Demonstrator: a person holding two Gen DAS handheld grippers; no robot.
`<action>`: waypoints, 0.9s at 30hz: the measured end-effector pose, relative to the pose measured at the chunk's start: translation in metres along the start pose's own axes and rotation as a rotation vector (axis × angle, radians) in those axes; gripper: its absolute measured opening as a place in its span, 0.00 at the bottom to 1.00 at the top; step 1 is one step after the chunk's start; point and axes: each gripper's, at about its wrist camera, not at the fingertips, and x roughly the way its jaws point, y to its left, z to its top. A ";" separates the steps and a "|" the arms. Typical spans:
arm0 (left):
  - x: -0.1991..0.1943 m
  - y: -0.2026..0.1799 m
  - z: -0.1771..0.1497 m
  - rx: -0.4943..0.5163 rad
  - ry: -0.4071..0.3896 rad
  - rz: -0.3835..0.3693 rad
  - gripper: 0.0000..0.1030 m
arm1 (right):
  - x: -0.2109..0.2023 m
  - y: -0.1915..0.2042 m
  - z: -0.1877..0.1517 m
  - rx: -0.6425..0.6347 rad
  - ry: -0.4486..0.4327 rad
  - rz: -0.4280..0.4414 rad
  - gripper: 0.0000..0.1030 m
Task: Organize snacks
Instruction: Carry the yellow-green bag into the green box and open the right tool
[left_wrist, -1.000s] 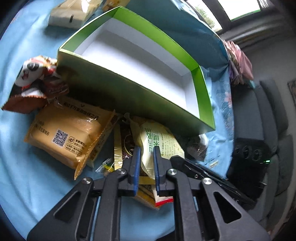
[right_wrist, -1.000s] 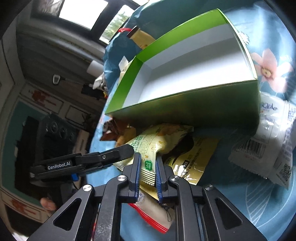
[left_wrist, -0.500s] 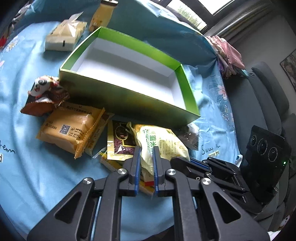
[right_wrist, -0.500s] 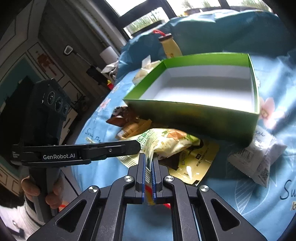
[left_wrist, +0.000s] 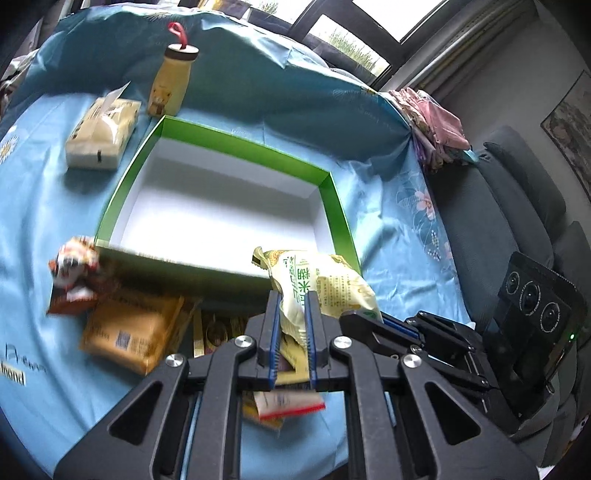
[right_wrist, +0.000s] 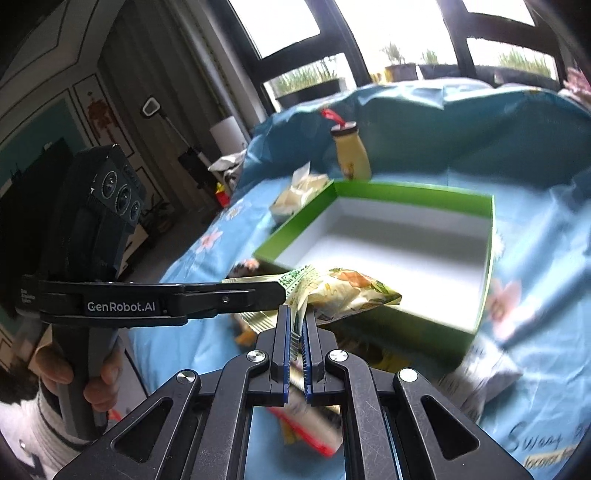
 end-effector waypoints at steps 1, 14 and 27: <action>0.004 0.001 0.007 -0.002 -0.001 -0.001 0.11 | 0.002 -0.002 0.004 -0.003 -0.003 -0.006 0.07; 0.051 0.016 0.054 -0.014 0.018 0.044 0.11 | 0.043 -0.032 0.041 -0.077 0.019 -0.123 0.07; 0.052 0.032 0.053 0.033 -0.013 0.198 0.82 | 0.051 -0.062 0.029 -0.054 0.060 -0.284 0.42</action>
